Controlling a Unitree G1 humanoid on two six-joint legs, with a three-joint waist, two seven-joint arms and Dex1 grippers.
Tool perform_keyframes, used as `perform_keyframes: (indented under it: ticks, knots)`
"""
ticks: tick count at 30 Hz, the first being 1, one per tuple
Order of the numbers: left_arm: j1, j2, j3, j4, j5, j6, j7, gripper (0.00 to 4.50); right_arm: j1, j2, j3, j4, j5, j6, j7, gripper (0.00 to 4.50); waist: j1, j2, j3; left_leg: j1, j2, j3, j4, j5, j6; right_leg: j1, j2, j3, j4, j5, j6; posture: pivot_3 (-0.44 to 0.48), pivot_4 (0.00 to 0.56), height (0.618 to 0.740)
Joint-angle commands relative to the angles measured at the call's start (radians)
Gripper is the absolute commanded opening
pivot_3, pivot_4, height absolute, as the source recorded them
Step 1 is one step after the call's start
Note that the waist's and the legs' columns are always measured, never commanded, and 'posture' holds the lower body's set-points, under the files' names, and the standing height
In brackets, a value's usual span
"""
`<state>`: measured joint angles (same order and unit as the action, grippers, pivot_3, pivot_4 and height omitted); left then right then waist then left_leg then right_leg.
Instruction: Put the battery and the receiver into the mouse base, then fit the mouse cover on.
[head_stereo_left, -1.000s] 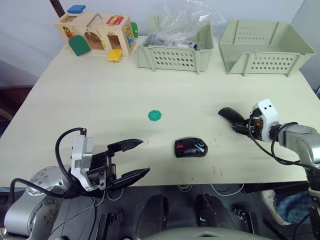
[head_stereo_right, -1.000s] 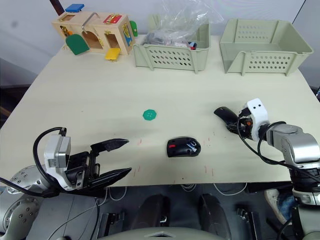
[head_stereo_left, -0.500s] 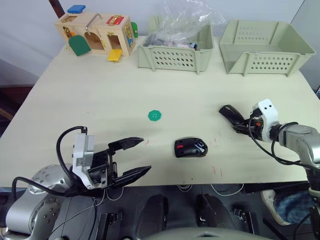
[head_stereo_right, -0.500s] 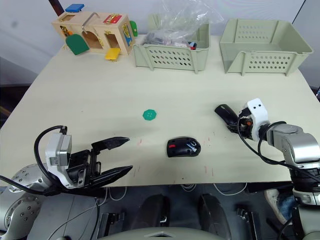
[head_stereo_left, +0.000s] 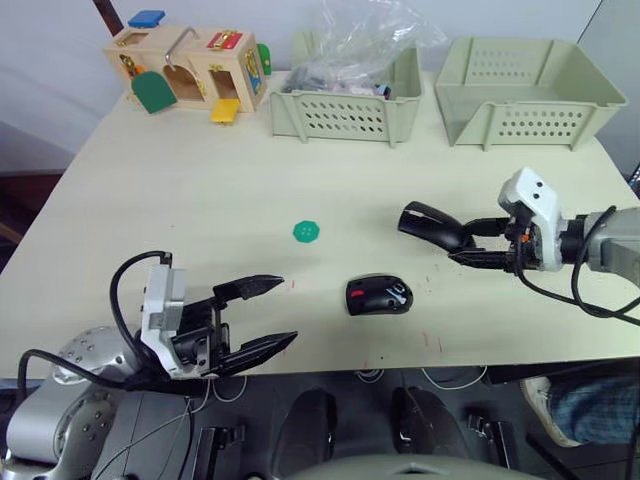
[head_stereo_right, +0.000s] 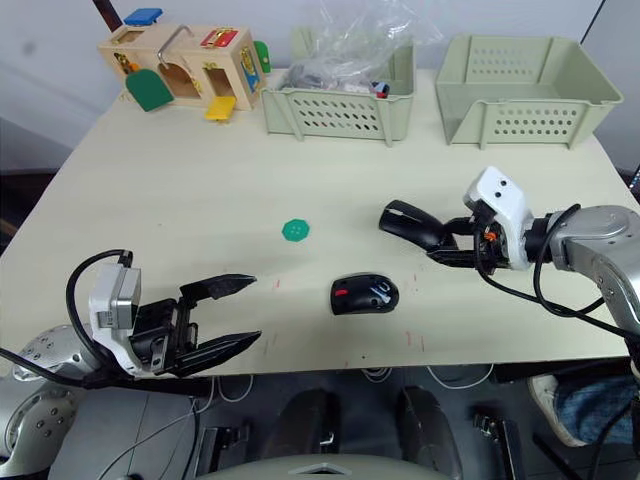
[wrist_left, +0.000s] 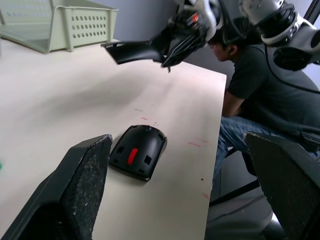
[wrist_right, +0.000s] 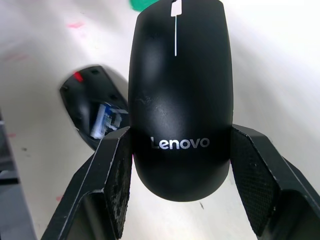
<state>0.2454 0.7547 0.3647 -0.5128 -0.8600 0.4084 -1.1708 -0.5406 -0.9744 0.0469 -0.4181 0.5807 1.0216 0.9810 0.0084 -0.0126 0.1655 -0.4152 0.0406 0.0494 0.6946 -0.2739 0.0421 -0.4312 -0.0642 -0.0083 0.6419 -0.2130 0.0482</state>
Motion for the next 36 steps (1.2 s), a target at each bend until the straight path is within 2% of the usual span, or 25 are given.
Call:
perform_keyframes:
  ticks: [1, 7, 15, 19, 28, 36]
  knots:
    - [-0.008, 0.036, 0.072, 0.017, -0.046, 0.007, -0.037, 4.5, -0.114, -0.061, 0.076, -0.055, -0.001, -0.022, 0.105, 2.49, 0.0, 0.001, 0.001, 0.0, 0.0, 0.0, 0.0, 0.0, 0.0, -0.001, 0.0, 0.0, 0.0, 0.0, 0.0, 0.0, 0.15, 0.74]
    - [-0.003, 0.072, 0.133, 0.045, -0.072, 0.02, -0.08, 4.5, -0.271, -0.062, 0.248, -0.066, -0.037, 0.006, 0.193, 2.49, 0.001, 0.0, 0.001, -0.001, 0.0, 0.001, -0.001, 0.0, 0.0, -0.001, -0.001, 0.0, -0.001, 0.0, 0.0, 0.0, 0.15, 0.74]
    - [0.012, 0.085, 0.169, 0.061, -0.073, 0.027, -0.116, 4.5, -0.364, -0.02, 0.401, -0.041, -0.112, 0.027, 0.214, 2.49, 0.002, 0.0, 0.001, -0.001, 0.0, 0.001, -0.002, 0.0, 0.0, -0.002, -0.001, 0.0, -0.001, 0.0, 0.0, 0.0, 0.15, 0.74]
    - [0.013, 0.093, 0.182, 0.084, -0.063, 0.022, -0.138, 4.5, -0.373, 0.01, 0.472, -0.01, -0.173, -0.003, 0.217, 2.49, 0.0, 0.0, 0.001, 0.0, 0.0, 0.001, -0.002, 0.0, 0.0, -0.002, -0.001, 0.0, 0.0, 0.0, 0.0, 0.0, 0.15, 0.74]
    - [0.041, 0.072, 0.179, 0.097, -0.033, -0.007, -0.147, 4.5, -0.334, 0.09, 0.54, 0.043, -0.255, -0.052, 0.202, 2.49, -0.001, 0.0, 0.001, 0.0, 0.0, 0.001, -0.003, 0.0, -0.001, -0.002, -0.001, 0.0, -0.001, 0.0, 0.0, 0.0, 0.15, 0.74]
    - [0.092, 0.048, 0.182, 0.113, -0.006, -0.044, -0.162, 4.5, -0.32, 0.128, 0.559, 0.076, -0.298, -0.08, 0.219, 2.49, -0.004, 0.0, 0.001, 0.0, 0.0, 0.001, -0.004, 0.001, -0.001, -0.002, -0.001, 0.0, 0.0, 0.0, -0.001, 0.0, 0.15, 0.74]
